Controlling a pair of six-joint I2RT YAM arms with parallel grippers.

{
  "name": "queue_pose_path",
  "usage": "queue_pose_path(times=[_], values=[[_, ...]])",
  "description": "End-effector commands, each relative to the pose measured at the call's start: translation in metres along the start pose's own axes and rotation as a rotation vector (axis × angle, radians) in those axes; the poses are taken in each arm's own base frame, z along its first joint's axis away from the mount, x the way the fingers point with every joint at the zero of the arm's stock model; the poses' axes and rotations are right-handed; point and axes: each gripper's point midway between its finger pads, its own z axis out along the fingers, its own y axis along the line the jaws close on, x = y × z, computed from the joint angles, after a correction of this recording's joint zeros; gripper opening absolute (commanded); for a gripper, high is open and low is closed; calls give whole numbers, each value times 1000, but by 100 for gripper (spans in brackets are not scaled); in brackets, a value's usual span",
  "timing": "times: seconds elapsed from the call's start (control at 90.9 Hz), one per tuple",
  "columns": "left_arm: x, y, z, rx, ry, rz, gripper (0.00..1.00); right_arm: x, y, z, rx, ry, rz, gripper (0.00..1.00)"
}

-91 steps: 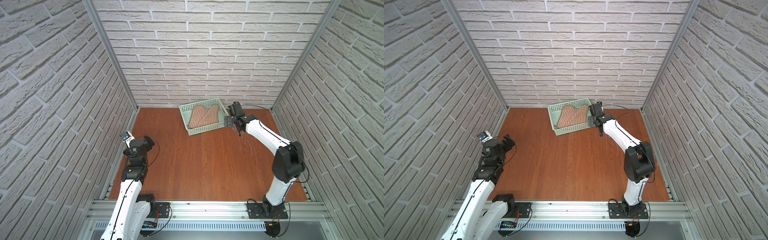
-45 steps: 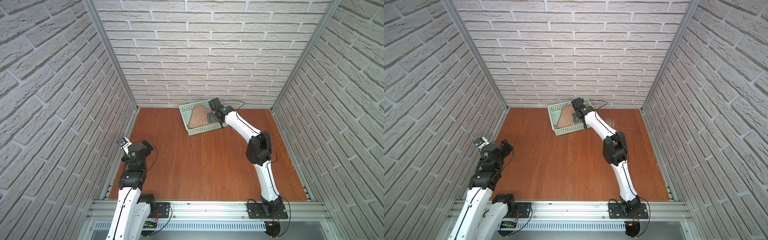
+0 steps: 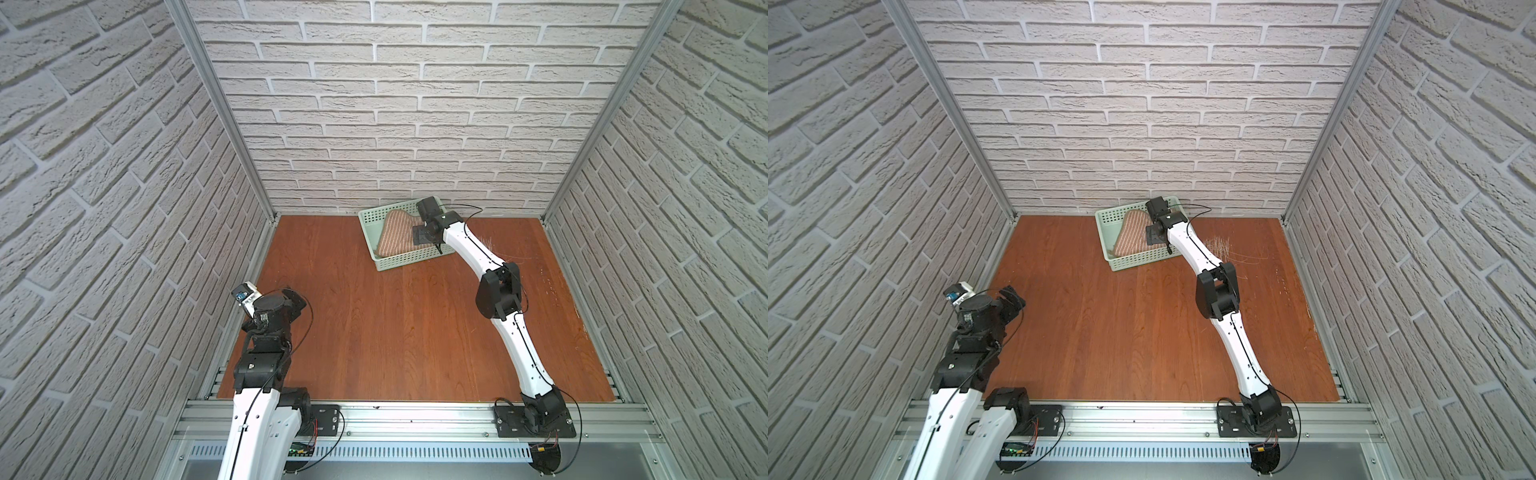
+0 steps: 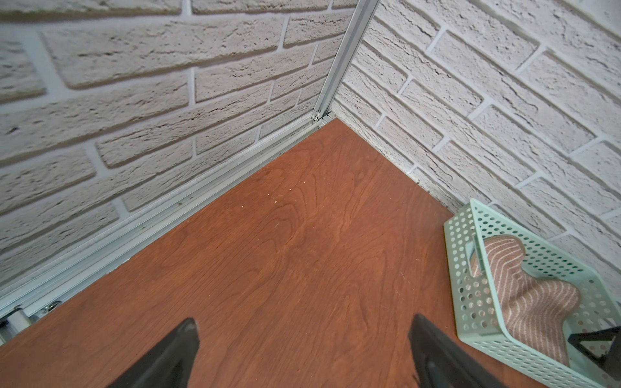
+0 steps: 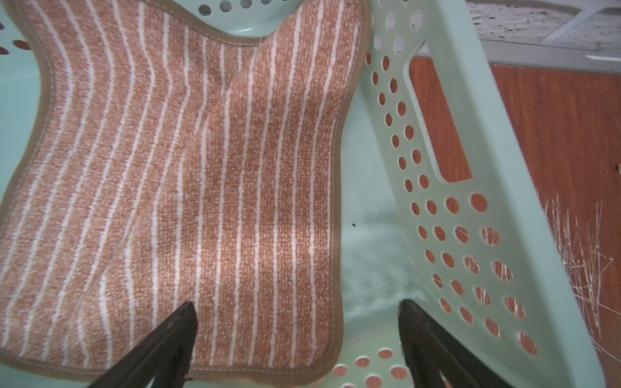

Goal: Fold the square dishcloth
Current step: Pick up the cleaning item from the bin.

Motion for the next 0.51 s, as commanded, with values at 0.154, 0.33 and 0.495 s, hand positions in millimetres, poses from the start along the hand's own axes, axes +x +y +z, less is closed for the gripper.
queue_pose_path(times=[0.154,0.33,0.495], values=[[-8,-6,-4,18,-7,-27,98,21,-1,27,-5,67,8,89],[-5,-5,-2,11,9,-28,98,40,-4,24,2,147,39,80],[-4,-3,-4,4,11,-31,98,62,6,18,-61,229,107,73]])
